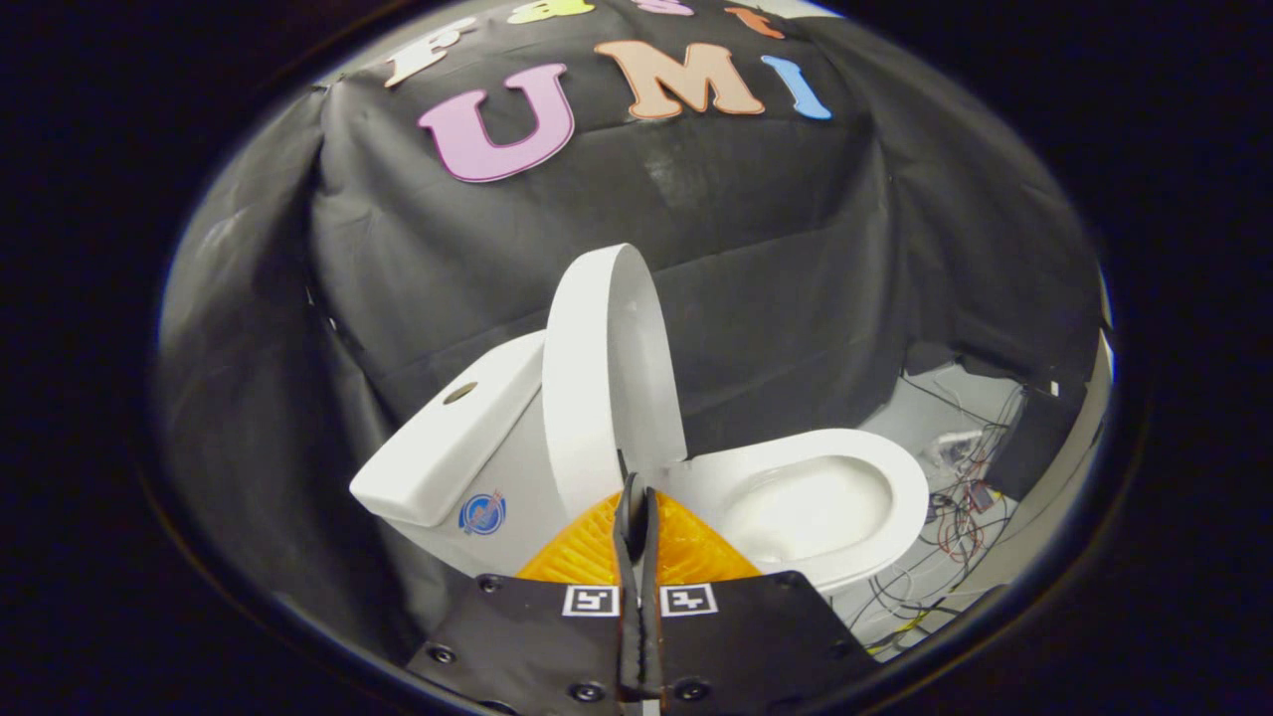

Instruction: Open the toilet lid.

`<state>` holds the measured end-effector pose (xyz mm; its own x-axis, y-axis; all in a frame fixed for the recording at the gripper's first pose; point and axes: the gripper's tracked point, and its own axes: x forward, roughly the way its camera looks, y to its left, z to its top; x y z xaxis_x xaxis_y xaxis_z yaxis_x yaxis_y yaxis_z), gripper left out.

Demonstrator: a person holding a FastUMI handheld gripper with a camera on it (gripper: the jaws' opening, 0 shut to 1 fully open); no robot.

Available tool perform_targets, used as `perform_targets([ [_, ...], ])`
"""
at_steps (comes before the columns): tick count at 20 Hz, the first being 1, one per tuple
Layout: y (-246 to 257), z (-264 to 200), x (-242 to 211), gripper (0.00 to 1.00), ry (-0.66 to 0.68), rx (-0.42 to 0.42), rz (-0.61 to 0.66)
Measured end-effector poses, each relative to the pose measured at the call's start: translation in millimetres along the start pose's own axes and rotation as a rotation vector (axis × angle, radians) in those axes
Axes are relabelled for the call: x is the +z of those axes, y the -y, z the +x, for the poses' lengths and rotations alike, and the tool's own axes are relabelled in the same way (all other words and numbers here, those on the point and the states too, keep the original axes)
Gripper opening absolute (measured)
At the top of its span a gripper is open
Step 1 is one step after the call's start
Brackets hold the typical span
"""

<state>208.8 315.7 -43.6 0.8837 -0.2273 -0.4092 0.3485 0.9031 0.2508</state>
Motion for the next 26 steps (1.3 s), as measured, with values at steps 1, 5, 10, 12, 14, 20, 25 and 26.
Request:
perform_targets([
  [1,-3.7,0.6,-0.8,0.01,0.002,0.000,-0.010],
  [5,-16.6,1.6,-1.5,0.01,0.013,-0.006,-0.046],
  [10,-27.8,4.2,1.0,0.01,0.031,-0.012,-0.096],
  [12,-34.7,6.5,-0.6,0.03,0.036,-0.011,-0.106],
  [14,-39.2,7.7,-0.2,0.03,0.042,-0.008,-0.109],
  [20,-61.2,12.0,-4.0,0.06,0.057,0.019,-0.180],
  [25,-75.5,17.7,-9.9,0.12,0.063,0.075,-0.171],
  [26,-78.6,16.7,-9.6,0.14,0.069,0.092,-0.167],
])
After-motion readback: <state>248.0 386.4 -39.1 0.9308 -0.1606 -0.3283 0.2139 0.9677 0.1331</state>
